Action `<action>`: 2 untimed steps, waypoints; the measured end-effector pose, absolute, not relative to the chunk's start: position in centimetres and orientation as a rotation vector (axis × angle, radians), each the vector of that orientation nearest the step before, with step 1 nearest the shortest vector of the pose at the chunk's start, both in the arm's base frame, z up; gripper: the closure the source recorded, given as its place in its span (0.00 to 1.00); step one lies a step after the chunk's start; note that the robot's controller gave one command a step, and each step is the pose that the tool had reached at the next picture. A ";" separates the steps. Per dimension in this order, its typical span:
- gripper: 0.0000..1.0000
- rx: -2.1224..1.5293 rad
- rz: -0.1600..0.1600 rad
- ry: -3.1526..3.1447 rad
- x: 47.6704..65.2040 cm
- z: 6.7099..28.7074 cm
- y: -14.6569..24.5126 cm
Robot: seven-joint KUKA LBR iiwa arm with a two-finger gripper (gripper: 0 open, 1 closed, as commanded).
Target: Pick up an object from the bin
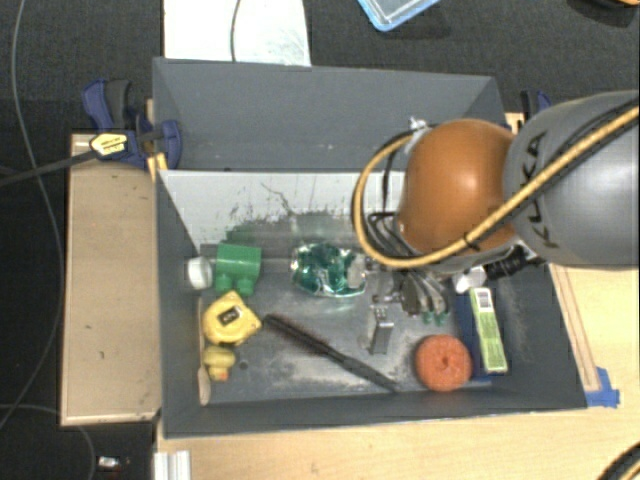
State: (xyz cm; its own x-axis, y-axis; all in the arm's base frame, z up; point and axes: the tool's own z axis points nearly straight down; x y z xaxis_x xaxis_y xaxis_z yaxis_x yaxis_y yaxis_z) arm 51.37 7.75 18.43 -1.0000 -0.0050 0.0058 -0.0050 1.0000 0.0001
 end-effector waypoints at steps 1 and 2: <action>0.00 0.003 -0.001 -3.144 51.5 18.9 7.7; 0.00 -0.135 -0.003 -3.146 51.0 14.3 10.2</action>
Offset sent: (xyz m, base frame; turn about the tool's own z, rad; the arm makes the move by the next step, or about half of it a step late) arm -0.0132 0.0546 -0.0965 0.1828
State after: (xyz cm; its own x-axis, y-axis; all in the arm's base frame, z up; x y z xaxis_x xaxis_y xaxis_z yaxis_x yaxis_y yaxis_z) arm 51.00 10.24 14.30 -0.9963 0.0858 -0.0069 0.0858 0.9963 0.0021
